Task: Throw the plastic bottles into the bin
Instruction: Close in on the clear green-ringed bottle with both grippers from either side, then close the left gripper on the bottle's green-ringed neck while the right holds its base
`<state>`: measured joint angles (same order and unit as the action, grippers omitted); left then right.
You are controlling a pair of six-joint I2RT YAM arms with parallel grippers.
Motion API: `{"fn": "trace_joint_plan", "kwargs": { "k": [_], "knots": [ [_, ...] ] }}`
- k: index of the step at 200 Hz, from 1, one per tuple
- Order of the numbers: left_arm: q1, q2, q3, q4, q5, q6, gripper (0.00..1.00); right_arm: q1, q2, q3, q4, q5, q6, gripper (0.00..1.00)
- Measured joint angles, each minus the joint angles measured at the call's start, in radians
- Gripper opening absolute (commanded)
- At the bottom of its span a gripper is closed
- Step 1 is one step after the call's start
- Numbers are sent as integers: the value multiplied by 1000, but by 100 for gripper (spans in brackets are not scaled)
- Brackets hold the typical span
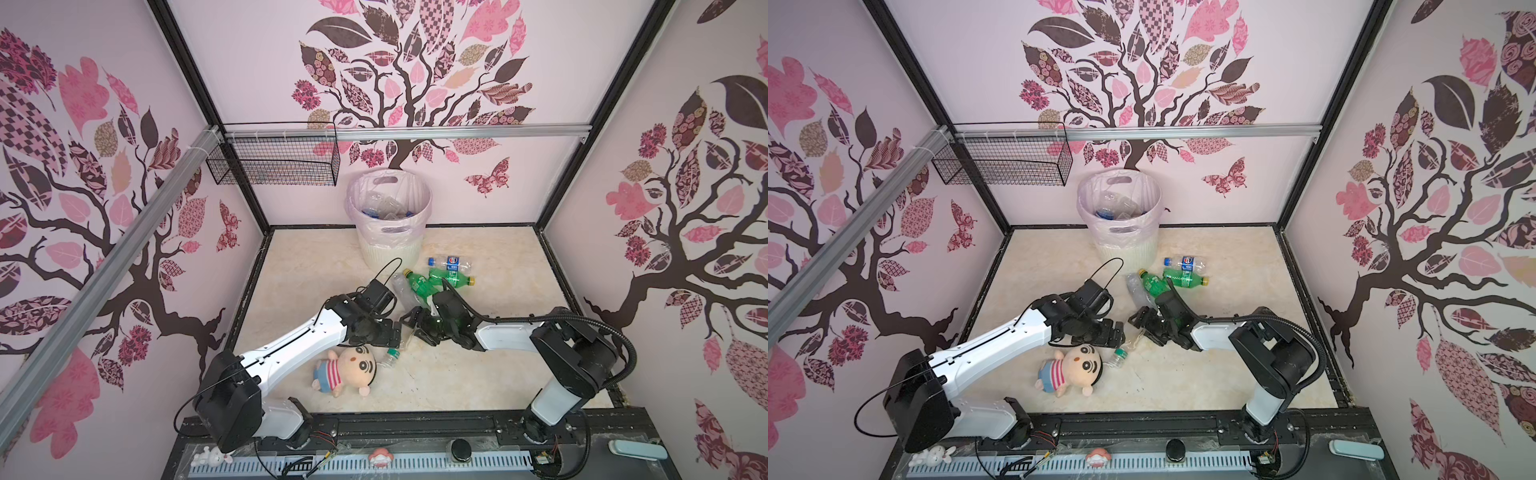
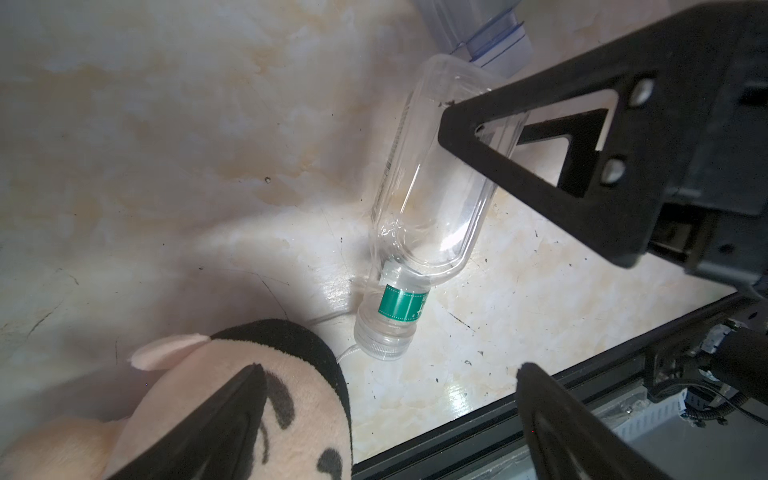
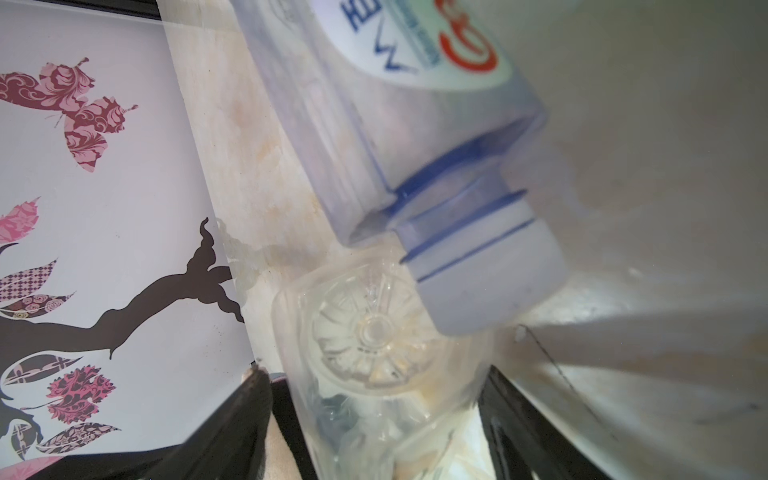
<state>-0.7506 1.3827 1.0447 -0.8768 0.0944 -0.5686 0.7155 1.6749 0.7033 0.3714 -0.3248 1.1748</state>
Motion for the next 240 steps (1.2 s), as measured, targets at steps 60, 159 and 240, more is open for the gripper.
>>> {"fn": "trace_joint_plan", "kwargs": {
  "k": [60, 159, 240],
  "knots": [
    [3, 0, -11, 0, 0, 0, 97, 24, 32, 48, -18, 14, -4, 82],
    [18, -25, -27, -5, -3, 2, 97, 43, 95, 97, -33, 40, -31, 74],
    [36, -41, -33, -13, -3, 19, 97, 56, 103, 108, -37, 76, -42, 53]
  ]
}}
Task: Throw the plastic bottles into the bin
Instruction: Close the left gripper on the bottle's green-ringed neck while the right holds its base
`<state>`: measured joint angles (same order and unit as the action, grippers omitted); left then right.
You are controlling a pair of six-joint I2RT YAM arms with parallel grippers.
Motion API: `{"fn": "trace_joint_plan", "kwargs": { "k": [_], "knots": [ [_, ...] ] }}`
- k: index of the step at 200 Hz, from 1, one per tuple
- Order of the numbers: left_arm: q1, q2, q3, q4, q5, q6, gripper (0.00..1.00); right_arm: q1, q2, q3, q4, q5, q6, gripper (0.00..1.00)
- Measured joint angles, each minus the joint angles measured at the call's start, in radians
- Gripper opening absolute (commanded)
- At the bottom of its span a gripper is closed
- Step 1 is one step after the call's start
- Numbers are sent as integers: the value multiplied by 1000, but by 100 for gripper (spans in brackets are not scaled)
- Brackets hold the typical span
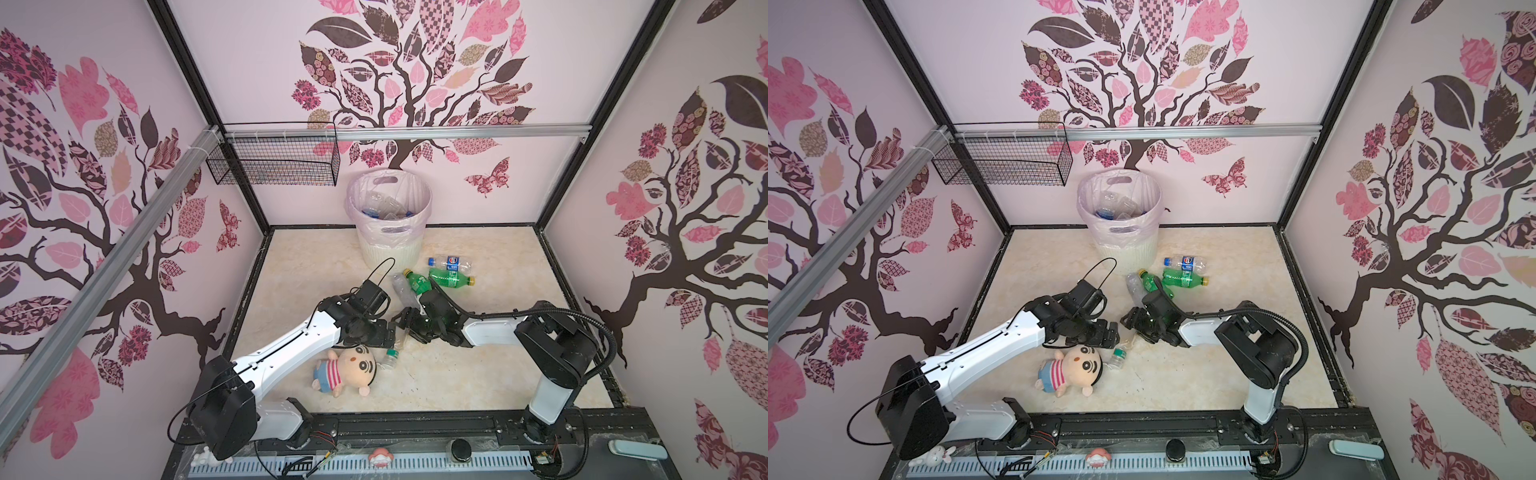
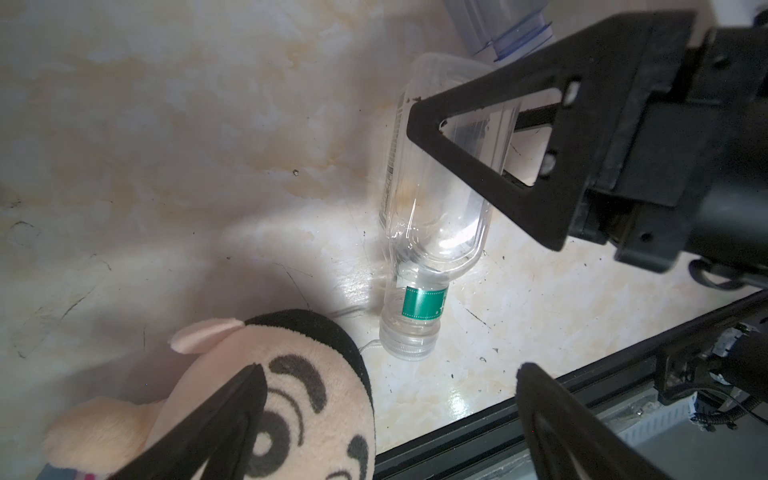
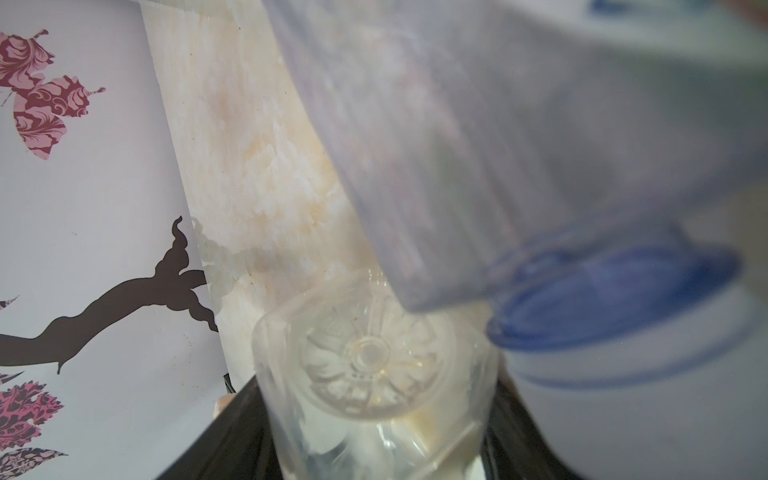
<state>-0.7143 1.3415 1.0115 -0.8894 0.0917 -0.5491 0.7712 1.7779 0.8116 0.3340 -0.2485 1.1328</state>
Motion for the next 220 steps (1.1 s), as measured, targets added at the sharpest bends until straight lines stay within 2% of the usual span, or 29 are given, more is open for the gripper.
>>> {"fn": "trace_joint_plan", "kwargs": {
  "k": [25, 52, 159, 220],
  "knots": [
    [5, 0, 0, 0, 0, 0, 97, 0, -1, 0, 1, 6, -15, 43],
    [9, 0, 0, 0, 0, 1, 97, 0, -3, 0, 0, 15, -35, 41],
    [16, -19, -6, 6, 1, 8, 97, -9, -81, 85, -148, 64, -115, 38],
    [18, -86, -5, 93, 54, 32, 95, -102, -176, 154, -264, 64, -146, 37]
  ]
}}
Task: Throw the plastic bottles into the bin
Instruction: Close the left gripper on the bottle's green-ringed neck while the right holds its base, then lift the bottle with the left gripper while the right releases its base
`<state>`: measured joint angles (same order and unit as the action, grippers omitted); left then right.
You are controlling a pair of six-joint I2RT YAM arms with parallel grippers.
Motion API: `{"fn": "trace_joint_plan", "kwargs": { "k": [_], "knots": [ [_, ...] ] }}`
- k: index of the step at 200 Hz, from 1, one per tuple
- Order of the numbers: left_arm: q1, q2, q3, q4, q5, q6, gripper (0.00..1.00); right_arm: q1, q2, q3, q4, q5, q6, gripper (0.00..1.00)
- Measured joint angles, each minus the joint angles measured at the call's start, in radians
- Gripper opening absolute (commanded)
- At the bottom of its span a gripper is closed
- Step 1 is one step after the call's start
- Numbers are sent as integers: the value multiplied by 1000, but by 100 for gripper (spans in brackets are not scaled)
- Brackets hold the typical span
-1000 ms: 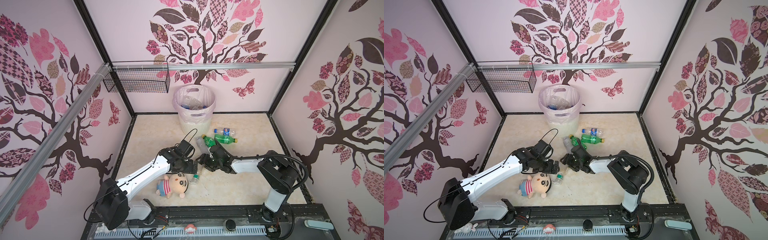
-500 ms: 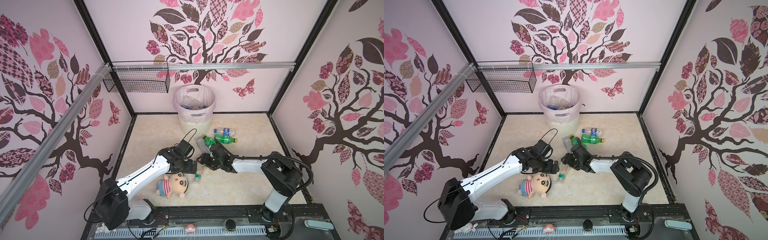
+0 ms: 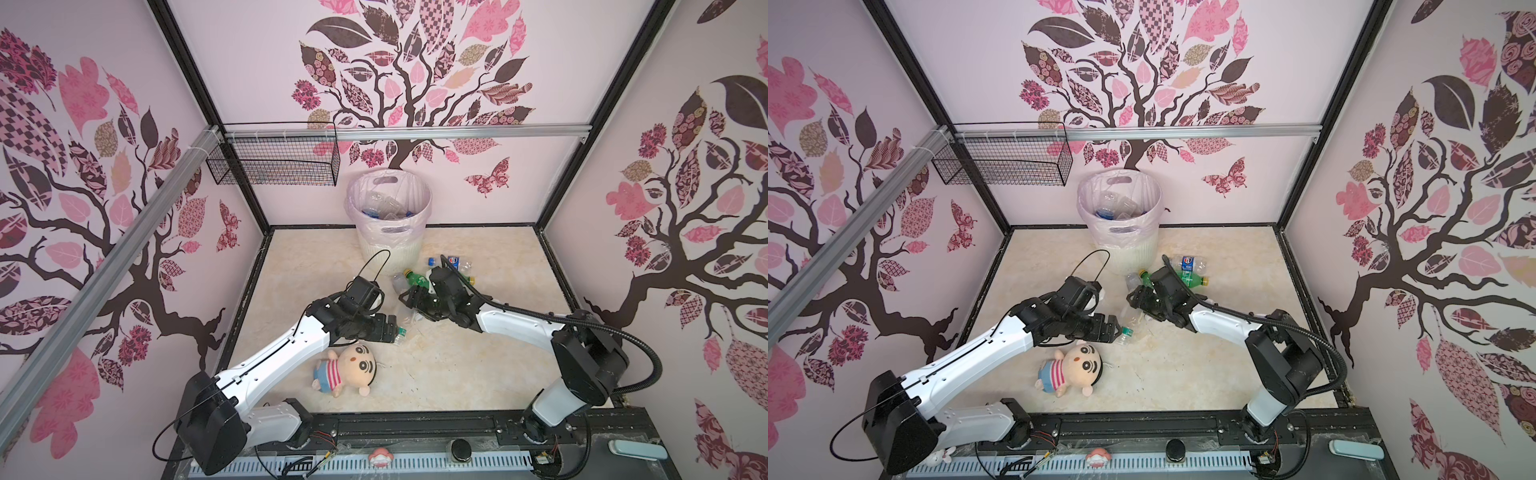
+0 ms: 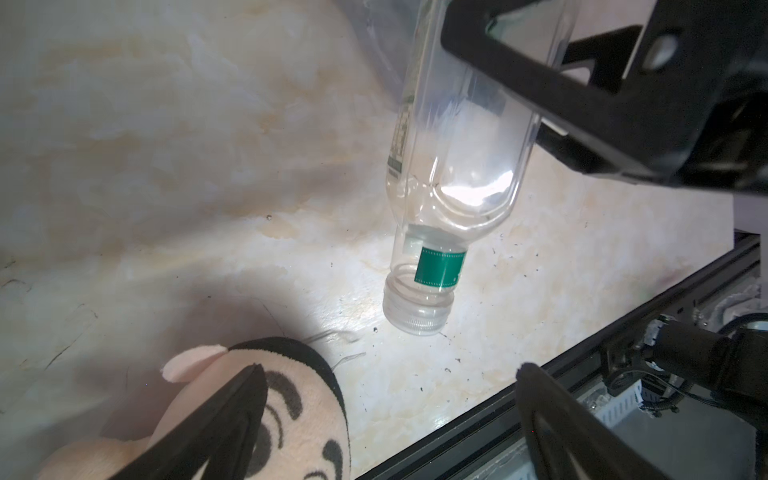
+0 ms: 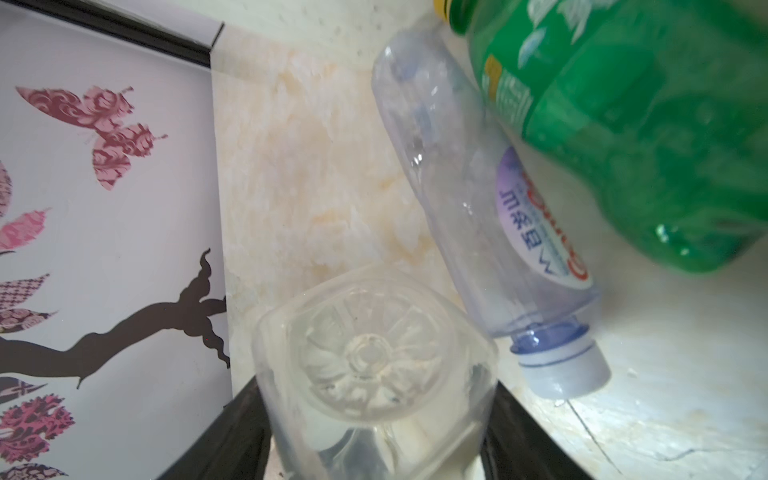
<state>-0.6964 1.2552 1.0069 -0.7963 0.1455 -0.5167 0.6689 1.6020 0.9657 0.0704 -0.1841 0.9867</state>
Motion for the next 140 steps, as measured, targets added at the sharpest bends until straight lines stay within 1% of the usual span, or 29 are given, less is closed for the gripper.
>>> {"fn": "trace_joint_plan", "kwargs": {
  "k": [32, 78, 117, 140],
  "knots": [
    [-2, 22, 15, 29, 32, 15, 92, -42, -51, 44, -44, 8, -9, 37],
    [-13, 85, 84, 71, 43, 23, 88, -43, -85, 84, -72, 9, -20, 37],
    [-13, 125, 134, 105, 43, 31, 78, -43, -87, 119, -101, 6, -20, 37],
    [-13, 133, 140, 121, 43, 35, 74, -50, -89, 129, -108, -5, -14, 37]
  ]
}}
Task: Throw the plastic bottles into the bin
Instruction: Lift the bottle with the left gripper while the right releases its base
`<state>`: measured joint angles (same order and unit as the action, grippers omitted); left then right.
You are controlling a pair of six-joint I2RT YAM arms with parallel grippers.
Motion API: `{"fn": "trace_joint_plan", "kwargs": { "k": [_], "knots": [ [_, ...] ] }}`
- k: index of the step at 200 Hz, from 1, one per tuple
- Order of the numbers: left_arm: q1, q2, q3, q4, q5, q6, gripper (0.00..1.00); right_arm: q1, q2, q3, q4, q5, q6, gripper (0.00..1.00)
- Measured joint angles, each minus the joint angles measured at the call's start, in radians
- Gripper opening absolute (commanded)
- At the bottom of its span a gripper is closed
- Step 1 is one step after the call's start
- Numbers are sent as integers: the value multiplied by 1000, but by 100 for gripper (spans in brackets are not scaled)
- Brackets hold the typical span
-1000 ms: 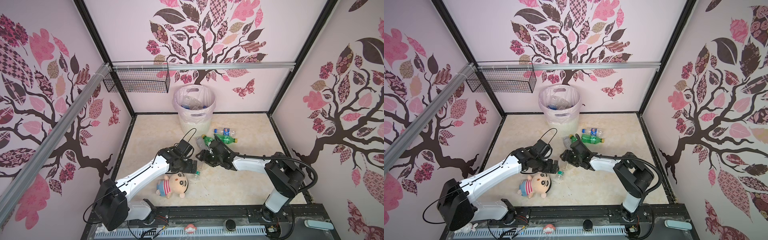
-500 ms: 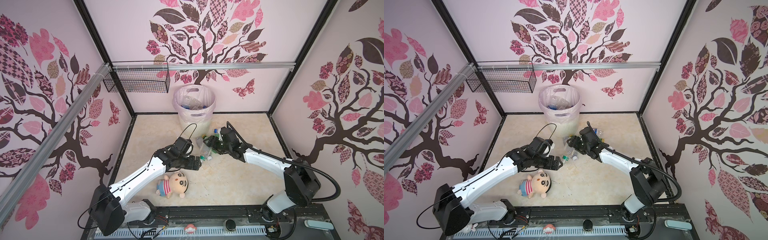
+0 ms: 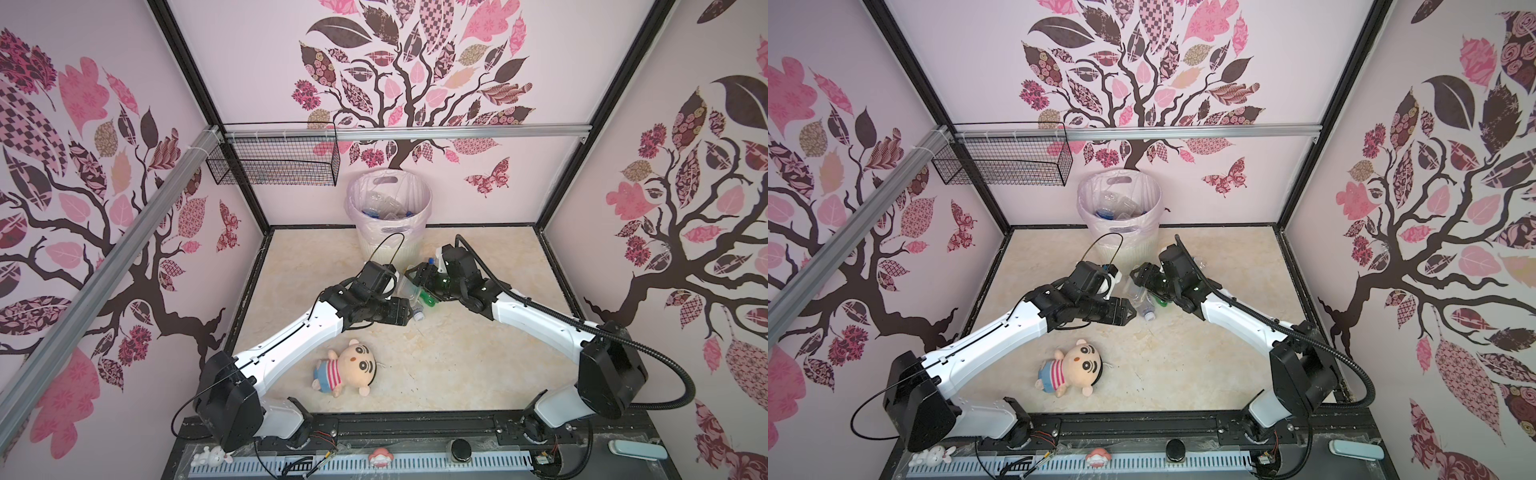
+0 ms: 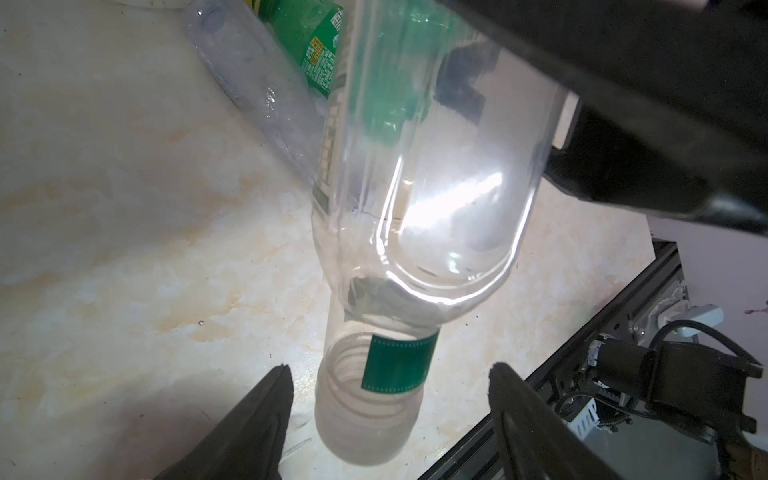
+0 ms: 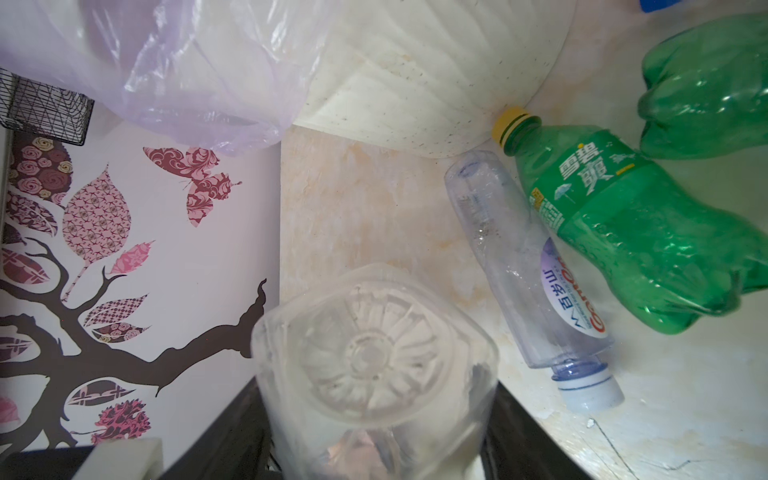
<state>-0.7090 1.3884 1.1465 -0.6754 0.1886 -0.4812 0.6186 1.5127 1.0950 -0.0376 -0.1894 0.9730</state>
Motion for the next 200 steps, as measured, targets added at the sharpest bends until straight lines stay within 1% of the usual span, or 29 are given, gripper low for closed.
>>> {"fn": "trace_joint_plan", "kwargs": {
  "k": [26, 61, 95, 163, 200],
  "knots": [
    [0, 0, 0, 10, 0, 1, 69, -18, -4, 0, -5, -13, 19, 37],
    [0, 4, 0, 34, 0, -12, 58, -33, -6, 14, -14, -31, 34, 37],
    [0, 23, 0, 54, 0, -18, 53, -38, -6, 45, -21, -51, 45, 37],
    [-6, 42, 13, 71, -1, -14, 32, -47, -6, 65, -27, -80, 55, 37],
    [-7, 56, 27, 75, 0, -13, 26, -60, -6, 66, -29, -88, 55, 41]
  ]
}}
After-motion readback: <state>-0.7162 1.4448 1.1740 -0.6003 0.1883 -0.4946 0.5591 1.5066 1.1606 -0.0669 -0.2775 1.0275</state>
